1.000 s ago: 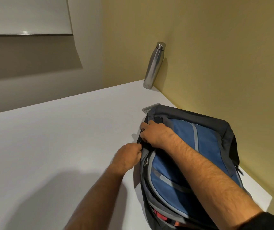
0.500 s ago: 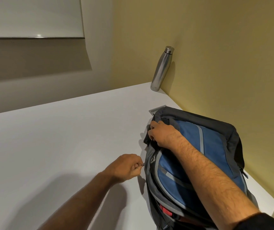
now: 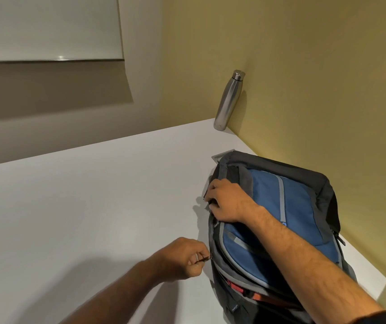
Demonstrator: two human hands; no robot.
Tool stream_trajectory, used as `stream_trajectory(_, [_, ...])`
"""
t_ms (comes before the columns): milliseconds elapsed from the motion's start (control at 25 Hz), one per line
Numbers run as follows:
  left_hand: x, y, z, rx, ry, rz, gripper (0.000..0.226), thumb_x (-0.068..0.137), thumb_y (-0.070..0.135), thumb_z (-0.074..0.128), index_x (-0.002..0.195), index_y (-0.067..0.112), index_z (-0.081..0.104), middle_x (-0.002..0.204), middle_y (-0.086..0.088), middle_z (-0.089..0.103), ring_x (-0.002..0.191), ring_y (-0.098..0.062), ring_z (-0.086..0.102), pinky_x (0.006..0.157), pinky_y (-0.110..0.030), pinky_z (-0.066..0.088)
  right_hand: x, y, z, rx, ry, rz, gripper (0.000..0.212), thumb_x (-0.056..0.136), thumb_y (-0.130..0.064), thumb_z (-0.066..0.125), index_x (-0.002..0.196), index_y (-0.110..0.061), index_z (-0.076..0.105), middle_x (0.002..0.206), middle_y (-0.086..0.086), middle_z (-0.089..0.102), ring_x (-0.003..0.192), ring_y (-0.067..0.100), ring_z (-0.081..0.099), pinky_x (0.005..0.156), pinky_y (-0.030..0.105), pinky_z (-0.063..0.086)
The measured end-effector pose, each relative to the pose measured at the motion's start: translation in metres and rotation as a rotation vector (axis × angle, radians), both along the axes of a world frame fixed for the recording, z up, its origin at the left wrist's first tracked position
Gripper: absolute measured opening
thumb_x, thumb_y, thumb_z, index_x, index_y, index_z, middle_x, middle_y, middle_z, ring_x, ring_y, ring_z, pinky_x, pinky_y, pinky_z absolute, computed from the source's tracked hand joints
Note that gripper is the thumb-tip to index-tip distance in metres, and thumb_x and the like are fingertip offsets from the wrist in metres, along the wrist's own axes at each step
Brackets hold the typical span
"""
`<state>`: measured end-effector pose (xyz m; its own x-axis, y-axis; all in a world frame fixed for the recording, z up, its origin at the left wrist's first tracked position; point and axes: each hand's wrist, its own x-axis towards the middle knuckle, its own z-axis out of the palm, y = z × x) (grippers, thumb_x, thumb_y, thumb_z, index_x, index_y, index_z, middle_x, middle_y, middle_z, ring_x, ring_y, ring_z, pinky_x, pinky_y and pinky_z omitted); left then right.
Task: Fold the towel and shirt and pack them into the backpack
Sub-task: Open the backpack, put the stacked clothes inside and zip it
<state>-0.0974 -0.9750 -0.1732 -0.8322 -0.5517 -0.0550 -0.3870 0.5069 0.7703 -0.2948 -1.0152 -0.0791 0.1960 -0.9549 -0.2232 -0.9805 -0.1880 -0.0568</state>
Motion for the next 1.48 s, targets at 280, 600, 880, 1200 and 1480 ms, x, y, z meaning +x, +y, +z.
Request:
stream_trajectory(280, [0.012,0.020,0.005,0.421,0.260,0.422,0.008,0.077,0.020,0.075,0.082,0.022,0.080,0.072,-0.004,0.074,0.063,-0.020,0.066,0.067,-0.041,0.058,0.041,0.081,0.001,0.145,0.207,0.192,0.036,0.072,-0.042,0.066,0.102,-0.023,0.072,0.102,-0.001,0.061,0.115,0.022,0.042,0.113,0.061,0.008])
stream_trajectory(600, [0.022,0.031,0.021,0.733,0.298,0.525,0.009,0.087,0.009,0.069,0.087,0.007,0.077,0.084,-0.016,0.075,0.079,-0.031,0.072,0.086,-0.049,0.059,0.063,0.104,-0.005,0.035,0.365,0.150,0.019,0.088,-0.019,0.064,0.106,-0.020,0.070,0.101,0.001,0.066,0.117,0.028,0.047,0.113,0.065,0.007])
stream_trajectory(880, [-0.022,0.027,0.030,1.108,0.177,0.704,0.021,0.094,0.016,0.062,0.101,-0.001,0.071,0.090,-0.021,0.075,0.084,-0.032,0.074,0.077,-0.045,0.062,0.061,0.126,-0.011,-0.131,0.368,0.321,0.004,0.080,-0.020,0.073,0.076,-0.023,0.074,0.064,-0.003,0.067,0.083,0.020,0.063,0.113,0.067,0.021])
stream_trajectory(1200, [-0.035,0.019,0.030,0.931,0.019,0.760,0.020,0.094,0.009,0.056,0.079,-0.002,0.063,0.074,-0.022,0.066,0.063,-0.027,0.063,0.059,-0.033,0.059,0.057,0.134,-0.021,-0.191,0.382,0.416,0.009,0.081,-0.027,0.073,0.072,-0.027,0.072,0.059,-0.009,0.064,0.080,0.018,0.051,0.097,0.049,0.037])
stream_trajectory(1480, [-0.050,0.022,0.028,0.699,-0.053,0.760,0.029,0.094,0.001,0.052,0.066,0.007,0.055,0.061,-0.008,0.052,0.050,-0.016,0.047,0.040,-0.020,0.040,0.052,0.144,-0.025,-0.237,0.415,0.466,0.013,0.083,-0.027,0.071,0.070,-0.027,0.072,0.057,-0.011,0.063,0.081,0.017,0.046,0.085,0.041,0.035])
